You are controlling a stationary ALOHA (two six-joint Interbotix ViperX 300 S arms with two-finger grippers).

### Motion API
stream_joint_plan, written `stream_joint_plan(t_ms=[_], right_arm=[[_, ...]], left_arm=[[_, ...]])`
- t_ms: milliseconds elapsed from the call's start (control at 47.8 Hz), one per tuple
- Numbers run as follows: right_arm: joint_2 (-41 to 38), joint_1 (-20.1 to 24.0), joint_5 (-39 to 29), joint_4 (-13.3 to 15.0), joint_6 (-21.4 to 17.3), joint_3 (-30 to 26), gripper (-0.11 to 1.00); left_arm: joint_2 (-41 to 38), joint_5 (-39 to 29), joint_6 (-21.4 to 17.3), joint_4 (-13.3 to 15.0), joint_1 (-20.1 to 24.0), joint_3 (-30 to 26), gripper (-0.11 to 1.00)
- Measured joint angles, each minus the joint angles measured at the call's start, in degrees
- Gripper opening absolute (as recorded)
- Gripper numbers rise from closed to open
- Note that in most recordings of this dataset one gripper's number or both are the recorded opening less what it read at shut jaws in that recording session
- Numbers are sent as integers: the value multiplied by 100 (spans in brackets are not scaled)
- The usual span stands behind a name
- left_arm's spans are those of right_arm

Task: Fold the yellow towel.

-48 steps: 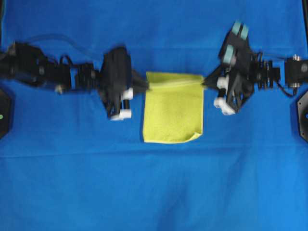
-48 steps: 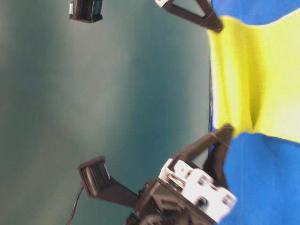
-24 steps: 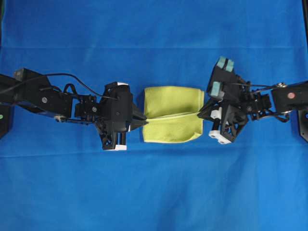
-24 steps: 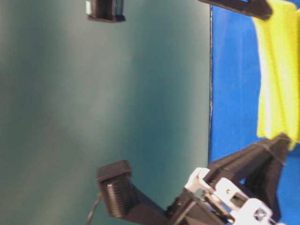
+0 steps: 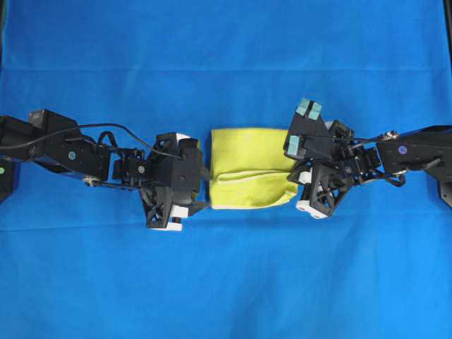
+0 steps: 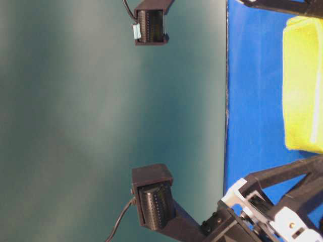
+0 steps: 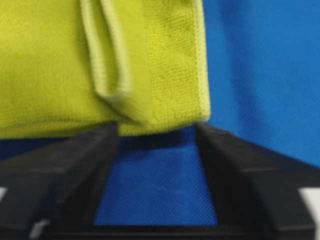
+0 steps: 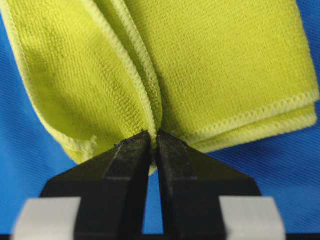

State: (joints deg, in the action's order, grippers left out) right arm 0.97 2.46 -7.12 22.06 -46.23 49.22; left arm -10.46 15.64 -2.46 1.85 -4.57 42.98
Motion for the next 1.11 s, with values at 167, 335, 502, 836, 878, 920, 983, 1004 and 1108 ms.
stream_joint_plan(t_ms=[167,335,502,836,878,920,983,1004,1108], right_arm=[[-44,62,-9,0,9,-88,61],[-26,123,-53,0,9,-132,54],[413,378,-519,0,26,-290,54],[2057,624,-1503,439,105,-448,54],[2241,598,-1538,598,105,-413,54],[2426,580,-1547,747,105,-352,54],[2725,536,-1556,958,114,-220,54],[2830,519,-1556,1020,105,-167,54],[3322,466,-1556,1195,97,44,54]], left_arm=[[0,0,-35,0,0,-18,58],[18,-9,-35,-9,0,-44,56],[448,-211,-53,0,0,-26,56],[2180,-809,-88,-9,62,343,55],[2391,-809,-88,-9,97,439,55],[2610,-817,-88,-9,141,554,55],[2918,-817,-70,-9,229,729,55],[3006,-809,-62,0,264,791,55],[3480,-809,-70,0,352,1081,55]])
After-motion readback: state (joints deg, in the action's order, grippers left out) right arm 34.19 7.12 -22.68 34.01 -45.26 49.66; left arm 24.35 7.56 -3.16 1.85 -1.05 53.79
